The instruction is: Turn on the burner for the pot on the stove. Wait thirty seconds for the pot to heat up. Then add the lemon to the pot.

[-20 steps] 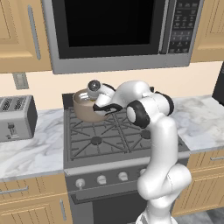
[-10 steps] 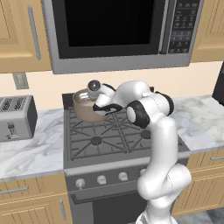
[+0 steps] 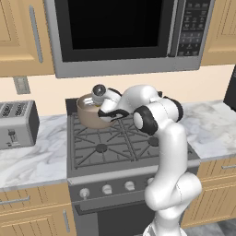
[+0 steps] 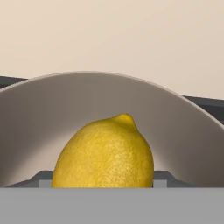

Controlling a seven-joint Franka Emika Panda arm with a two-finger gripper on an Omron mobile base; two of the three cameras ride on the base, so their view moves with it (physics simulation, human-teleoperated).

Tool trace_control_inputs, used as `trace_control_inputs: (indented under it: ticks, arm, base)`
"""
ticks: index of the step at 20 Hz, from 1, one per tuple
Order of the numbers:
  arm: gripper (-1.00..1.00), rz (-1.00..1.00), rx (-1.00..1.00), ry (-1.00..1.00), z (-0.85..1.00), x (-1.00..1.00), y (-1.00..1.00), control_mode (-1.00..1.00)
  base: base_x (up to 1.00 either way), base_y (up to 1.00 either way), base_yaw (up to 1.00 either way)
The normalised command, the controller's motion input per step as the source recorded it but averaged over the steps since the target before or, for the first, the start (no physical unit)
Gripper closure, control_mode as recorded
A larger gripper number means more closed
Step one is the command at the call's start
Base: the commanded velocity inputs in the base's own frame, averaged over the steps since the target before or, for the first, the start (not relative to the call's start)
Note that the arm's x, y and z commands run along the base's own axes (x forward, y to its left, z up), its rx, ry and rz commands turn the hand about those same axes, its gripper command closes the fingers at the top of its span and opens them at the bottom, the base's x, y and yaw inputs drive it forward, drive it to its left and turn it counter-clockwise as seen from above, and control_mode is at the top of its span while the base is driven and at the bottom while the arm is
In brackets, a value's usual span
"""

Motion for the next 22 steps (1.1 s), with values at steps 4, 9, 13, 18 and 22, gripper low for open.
trace_control_inputs:
  ticks: [4,9,13,18,22]
  arm:
    - [1.00,0.00,0.00,0.00,0.00,0.00,0.00,-1.00]
    - [1.00,0.00,0.00,0.00,0.00,0.00,0.00,-1.00]
    - [1.00,0.00,0.00,0.00,0.00,0.00,0.00,-1.00]
    - [1.00,0.00,0.00,0.00,0.00,0.00,0.00,-1.00]
    - [1.00,0.00,0.00,0.00,0.00,0.00,0.00,-1.00]
  base:
    - [0.00,0.00,0.00]
    - [0.00,0.00,0.00]
    - [0.00,0.00,0.00]
    - [0.00,0.00,0.00]
    - [0.00,0.00,0.00]
